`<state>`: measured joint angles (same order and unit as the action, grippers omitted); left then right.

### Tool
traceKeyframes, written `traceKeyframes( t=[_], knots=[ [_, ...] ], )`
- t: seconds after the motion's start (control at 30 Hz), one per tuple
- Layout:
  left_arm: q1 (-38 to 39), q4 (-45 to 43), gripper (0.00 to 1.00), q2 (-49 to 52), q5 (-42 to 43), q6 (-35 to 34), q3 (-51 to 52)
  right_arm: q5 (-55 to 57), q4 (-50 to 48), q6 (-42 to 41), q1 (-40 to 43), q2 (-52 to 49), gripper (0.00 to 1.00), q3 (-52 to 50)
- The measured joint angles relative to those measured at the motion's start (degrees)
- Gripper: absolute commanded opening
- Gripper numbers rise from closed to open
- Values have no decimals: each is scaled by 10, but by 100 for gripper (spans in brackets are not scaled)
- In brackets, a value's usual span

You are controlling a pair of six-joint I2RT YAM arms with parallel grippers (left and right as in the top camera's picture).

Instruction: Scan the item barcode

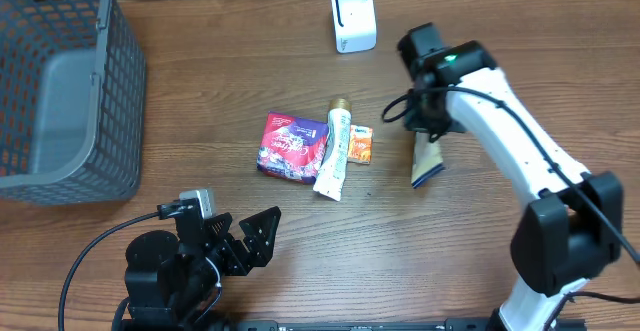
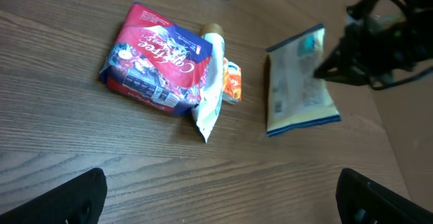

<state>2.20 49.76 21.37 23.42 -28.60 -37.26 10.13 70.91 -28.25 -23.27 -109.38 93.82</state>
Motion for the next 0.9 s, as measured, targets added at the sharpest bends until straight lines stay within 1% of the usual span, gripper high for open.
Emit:
traceKeyframes(
  t=[0.07,0.17,0.23,0.33,0.37,0.4,0.43,0.5,0.6,0.7,0.8,0.9],
  knots=[
    [0,0,100,0,0,0,0,-24,-19,0,-18,-11,5,0],
    [0,0,100,0,0,0,0,-63,-48,1,-41,-26,20,-1],
    [0,0,100,0,0,0,0,-85,-67,1,-58,-30,26,-4],
    [0,0,100,0,0,0,0,-106,-74,3,-77,-30,42,-4],
    [0,0,100,0,0,0,0,-112,-68,3,-79,-30,73,-3],
    [0,0,100,0,0,0,0,-115,-59,1,-79,-30,82,-1],
    [0,0,100,0,0,0,0,-119,-42,1,-75,-31,99,8],
    [0,0,100,0,0,0,0,-125,-10,13,-45,-32,100,49],
    [-1,0,100,0,0,0,0,-127,9,22,6,-32,100,80],
    [-1,0,100,0,0,0,0,-126,19,26,60,-32,100,81],
    [-1,0,100,0,0,0,0,-125,1,28,87,-32,100,65],
    [-1,0,100,0,0,0,0,-127,-56,28,81,-32,100,18]
  ],
)
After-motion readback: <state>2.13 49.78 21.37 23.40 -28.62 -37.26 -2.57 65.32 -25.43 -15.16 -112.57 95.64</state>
